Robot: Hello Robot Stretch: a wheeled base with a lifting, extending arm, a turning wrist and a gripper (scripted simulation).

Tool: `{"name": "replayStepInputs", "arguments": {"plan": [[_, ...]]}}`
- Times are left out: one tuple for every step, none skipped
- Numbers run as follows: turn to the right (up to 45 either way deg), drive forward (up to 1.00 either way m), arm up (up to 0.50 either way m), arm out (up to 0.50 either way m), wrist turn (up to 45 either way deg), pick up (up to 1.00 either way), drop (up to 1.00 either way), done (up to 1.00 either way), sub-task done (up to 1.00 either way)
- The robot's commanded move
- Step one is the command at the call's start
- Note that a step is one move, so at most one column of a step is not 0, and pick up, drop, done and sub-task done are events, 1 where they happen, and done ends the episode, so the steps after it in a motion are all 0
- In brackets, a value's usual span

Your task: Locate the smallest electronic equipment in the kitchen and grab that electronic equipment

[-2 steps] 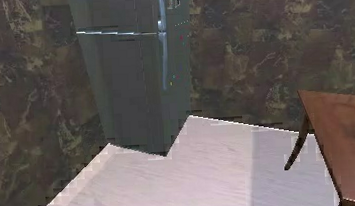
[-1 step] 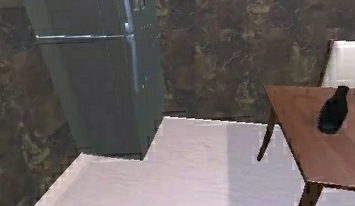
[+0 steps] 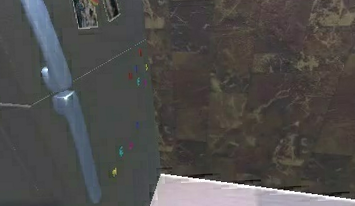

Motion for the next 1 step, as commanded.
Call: {"name": "replayStepInputs", "arguments": {"plan": [[-6.0, 0.00, 0.00, 0.00, 0.0, 0.00, 0.00, 0.00, 0.00]]}}
